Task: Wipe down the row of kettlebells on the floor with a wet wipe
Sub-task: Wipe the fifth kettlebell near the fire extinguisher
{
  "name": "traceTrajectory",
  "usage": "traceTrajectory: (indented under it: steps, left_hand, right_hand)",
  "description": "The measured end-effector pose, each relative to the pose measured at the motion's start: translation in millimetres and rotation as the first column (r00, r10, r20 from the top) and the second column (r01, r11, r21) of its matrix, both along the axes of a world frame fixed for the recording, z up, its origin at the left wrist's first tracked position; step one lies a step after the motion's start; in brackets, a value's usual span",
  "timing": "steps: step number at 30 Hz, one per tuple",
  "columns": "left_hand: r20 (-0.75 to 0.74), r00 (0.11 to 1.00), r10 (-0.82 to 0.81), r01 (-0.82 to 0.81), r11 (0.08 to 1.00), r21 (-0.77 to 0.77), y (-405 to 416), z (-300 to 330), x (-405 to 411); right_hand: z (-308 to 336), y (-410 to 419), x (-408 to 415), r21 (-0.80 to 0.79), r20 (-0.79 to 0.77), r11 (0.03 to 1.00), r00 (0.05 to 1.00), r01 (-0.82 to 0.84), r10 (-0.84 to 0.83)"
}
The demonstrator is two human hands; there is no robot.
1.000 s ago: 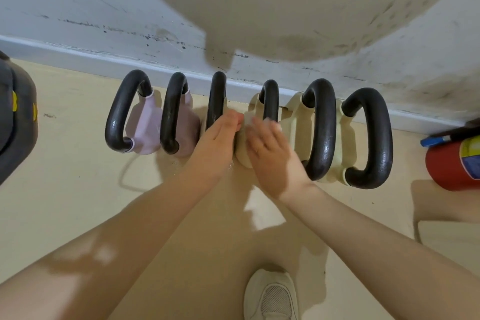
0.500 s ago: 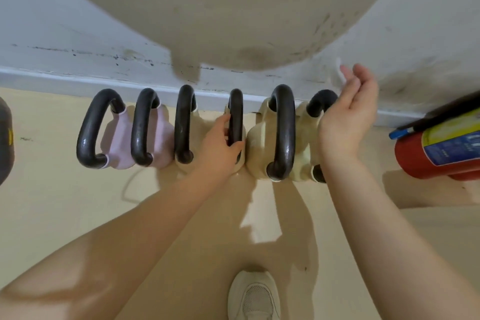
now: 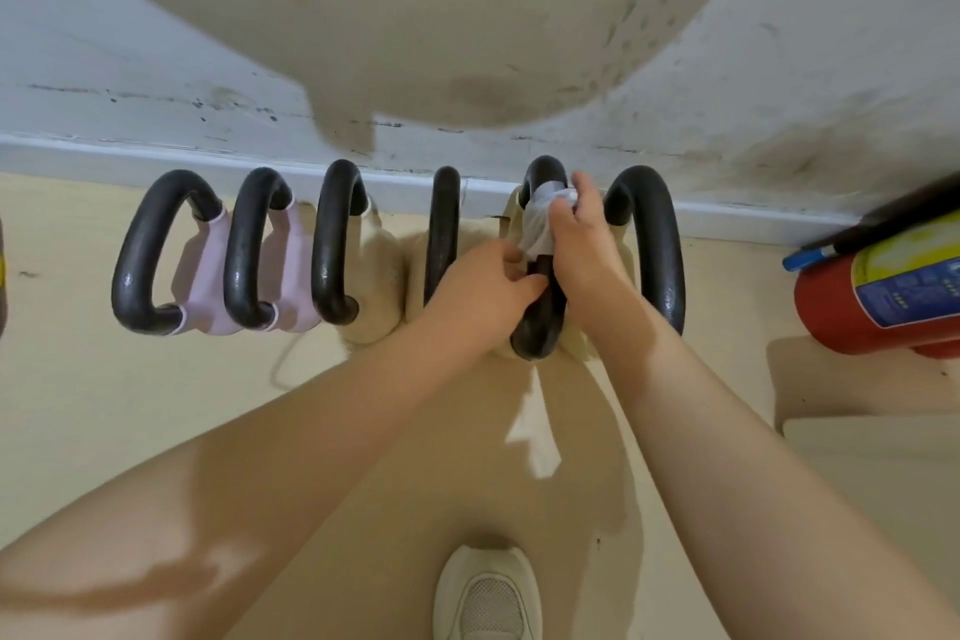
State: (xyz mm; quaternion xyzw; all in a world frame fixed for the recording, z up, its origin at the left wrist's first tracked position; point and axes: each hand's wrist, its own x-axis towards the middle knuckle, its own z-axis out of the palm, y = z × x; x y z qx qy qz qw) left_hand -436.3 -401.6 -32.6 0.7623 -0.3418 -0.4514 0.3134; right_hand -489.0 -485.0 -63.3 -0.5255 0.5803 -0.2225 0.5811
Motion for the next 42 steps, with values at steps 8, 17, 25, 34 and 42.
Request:
traceTrajectory:
  steps: [8, 17, 25, 34, 42]
  left_hand:
    - [-0.067, 0.997, -0.029, 0.028, 0.999, -0.018, -9.8, -7.7, 8.7]
    - [0.04, 0.996, -0.074, 0.074, 0.997, -0.014, -25.5, -3.9, 3.7]
    - [-0.064, 0.998, 0.024, -0.022, 0.999, 0.037, -25.0, -14.8, 5.7]
    - [-0.036, 0.999, -0.033, 0.033, 0.999, 0.002, -22.4, -18.3, 6.5]
    - [0.039, 0.992, -0.121, 0.121, 0.993, 0.011, -24.9, -14.7, 9.3]
  right_hand:
    - [4.5, 3.8, -21.8, -0.625, -0.444, 0.724, 0.896, -0.291, -0.023]
    - [5.3, -9.8, -10.5, -0.291, -0.224, 0.942, 0.969, -0.165, 0.101]
    - [14.5, -26.9, -5.4, 0.196, 0.04, 0.964, 0.984, -0.177, 0.172]
    - [11.6, -37.2, 4.2, 0.34, -0.022, 0.933, 0.991, -0.117, 0.132]
    - [7.3, -48.8, 12.9, 0.311, -0.166, 0.935, 0.959, -0.171, 0.23]
